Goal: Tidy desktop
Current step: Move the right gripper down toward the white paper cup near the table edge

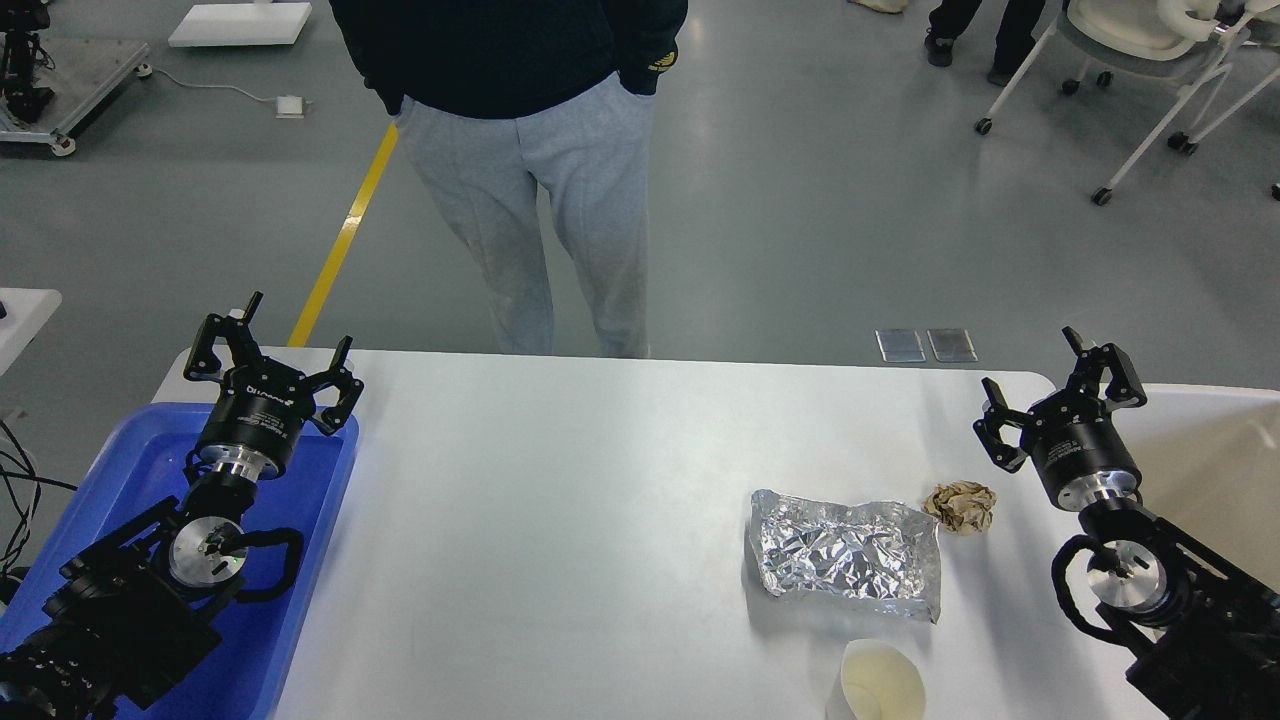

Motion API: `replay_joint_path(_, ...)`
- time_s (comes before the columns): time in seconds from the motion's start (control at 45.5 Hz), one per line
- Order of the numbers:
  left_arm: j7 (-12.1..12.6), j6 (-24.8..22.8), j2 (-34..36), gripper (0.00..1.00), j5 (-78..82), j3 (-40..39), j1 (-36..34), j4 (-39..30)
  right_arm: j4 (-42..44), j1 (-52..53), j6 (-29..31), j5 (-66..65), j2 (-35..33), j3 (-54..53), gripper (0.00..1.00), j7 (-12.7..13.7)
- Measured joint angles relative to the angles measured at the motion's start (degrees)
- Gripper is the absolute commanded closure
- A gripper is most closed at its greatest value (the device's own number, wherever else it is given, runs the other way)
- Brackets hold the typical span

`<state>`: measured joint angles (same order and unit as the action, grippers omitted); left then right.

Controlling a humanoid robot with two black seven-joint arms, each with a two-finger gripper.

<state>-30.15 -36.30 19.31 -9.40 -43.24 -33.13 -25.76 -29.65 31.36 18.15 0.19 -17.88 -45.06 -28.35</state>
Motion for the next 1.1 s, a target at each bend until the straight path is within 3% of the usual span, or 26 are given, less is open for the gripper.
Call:
replay_joint_path(0.726, -0.01, 0.00, -0.02, 0.00, 0.00, 0.00, 0.00, 0.01, -1.11, 1.48, 0.04, -0.06, -0.47, 0.57, 0.00, 0.06)
replay_joint_path(1.1, -0.02, 0.00, -0.01, 0.00, 0.00, 0.00, 0.00, 0.01, -21.71, -0.57, -3.26, -1.09, -13.59, 5.42, 0.00, 1.07)
